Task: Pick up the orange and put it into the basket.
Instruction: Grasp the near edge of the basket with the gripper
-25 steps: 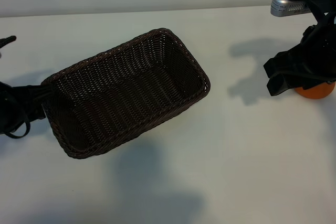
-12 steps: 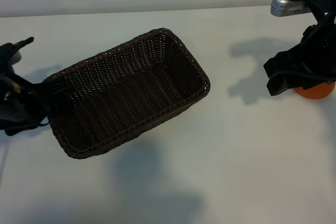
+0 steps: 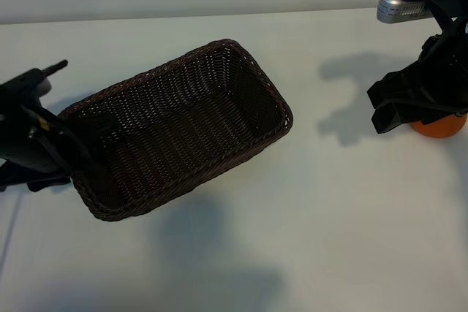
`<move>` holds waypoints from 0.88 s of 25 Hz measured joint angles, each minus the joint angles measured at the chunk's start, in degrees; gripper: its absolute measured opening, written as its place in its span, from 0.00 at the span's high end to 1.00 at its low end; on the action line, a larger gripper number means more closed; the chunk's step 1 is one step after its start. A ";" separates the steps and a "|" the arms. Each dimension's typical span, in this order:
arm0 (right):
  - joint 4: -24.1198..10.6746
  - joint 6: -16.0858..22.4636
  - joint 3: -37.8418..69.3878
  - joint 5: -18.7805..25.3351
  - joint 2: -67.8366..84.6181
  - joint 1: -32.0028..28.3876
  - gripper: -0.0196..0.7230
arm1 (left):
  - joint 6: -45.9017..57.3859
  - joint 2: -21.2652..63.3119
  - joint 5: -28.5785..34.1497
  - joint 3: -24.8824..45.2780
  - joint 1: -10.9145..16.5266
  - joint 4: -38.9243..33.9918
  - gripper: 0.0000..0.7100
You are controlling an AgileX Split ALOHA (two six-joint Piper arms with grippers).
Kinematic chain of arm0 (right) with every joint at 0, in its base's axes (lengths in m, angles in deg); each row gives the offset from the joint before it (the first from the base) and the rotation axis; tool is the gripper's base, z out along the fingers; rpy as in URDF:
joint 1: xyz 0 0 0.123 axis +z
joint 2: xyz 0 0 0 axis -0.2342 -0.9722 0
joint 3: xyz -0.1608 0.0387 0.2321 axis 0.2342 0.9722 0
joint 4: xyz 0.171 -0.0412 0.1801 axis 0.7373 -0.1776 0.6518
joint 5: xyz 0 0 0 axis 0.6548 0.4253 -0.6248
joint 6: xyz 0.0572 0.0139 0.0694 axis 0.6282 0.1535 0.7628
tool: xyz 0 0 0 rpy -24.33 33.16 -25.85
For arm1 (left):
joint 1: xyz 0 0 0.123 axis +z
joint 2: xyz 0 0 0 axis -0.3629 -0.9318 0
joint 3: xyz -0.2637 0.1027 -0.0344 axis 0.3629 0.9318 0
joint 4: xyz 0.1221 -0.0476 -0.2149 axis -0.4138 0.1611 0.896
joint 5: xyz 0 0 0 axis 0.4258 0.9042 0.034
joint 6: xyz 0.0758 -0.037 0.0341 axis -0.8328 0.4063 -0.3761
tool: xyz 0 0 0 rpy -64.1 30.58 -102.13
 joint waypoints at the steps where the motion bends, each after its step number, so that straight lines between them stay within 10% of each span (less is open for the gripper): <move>1: 0.00 0.00 0.00 0.00 0.00 0.00 0.19 | 0.00 -0.77 -0.52 0.00 0.00 0.00 0.21; 13: 0.05 0.00 0.00 0.00 0.00 0.00 0.21 | -0.06 -5.04 -2.34 0.00 0.00 0.00 0.25; 22: 0.05 -0.12 0.00 0.55 0.00 0.00 0.26 | 0.06 -5.04 -4.04 0.00 0.00 1.66 0.79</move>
